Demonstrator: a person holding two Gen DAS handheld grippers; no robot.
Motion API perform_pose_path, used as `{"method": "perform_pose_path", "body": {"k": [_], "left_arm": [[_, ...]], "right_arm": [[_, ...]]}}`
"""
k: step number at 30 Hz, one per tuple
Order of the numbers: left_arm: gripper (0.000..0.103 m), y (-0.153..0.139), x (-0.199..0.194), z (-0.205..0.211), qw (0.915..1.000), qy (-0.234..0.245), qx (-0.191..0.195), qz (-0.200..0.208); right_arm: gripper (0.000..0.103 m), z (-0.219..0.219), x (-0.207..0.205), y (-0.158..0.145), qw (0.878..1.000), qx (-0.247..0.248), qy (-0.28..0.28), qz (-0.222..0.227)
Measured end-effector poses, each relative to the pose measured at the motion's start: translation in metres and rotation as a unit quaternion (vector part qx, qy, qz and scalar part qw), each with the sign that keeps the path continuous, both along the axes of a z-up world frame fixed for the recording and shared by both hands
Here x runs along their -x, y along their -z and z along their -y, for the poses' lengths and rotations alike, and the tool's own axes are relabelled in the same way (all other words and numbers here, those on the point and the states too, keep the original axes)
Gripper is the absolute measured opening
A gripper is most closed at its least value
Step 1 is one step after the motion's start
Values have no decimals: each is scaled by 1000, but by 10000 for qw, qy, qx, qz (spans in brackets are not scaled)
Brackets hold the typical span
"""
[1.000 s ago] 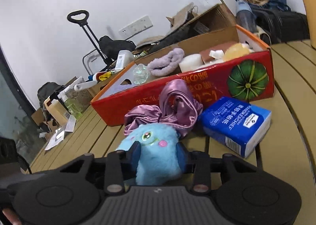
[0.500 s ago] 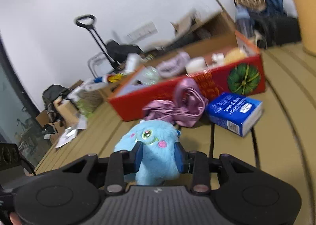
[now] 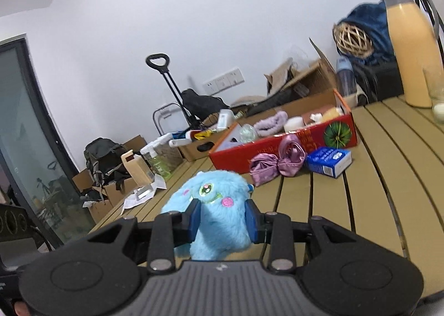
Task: Organize soft objects
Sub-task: 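Close both grippers on the blue fuzzy monster plush and lift it, then carry the blue plush into the cardboard box and open both grippers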
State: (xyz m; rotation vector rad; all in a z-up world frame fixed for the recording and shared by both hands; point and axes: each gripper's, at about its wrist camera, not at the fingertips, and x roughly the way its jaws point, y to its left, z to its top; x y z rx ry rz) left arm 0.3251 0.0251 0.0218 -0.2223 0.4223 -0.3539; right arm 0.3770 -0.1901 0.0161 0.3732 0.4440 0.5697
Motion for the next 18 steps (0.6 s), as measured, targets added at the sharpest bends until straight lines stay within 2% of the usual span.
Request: {"method": "perform_pose_path", "body": {"k": [6,10,14,18], "left_arm": [[30,-6,11,-2,9999,-19,36,93],[30,-8,-5,-3,10000,-42,38,63],[30,-31,-53,-6,9998,53,92,171],[30,-51,-124,-11,9998,36,136,172]], "right_arm": [[33,1,13,-8,9999,12,-31,116],[33,-3,-4,-11,9999,66,-22,115],[33,-9,-43,-34,9984,362,-43,444],[33,-15,-113,-62,9974,493,-105,518]]}}
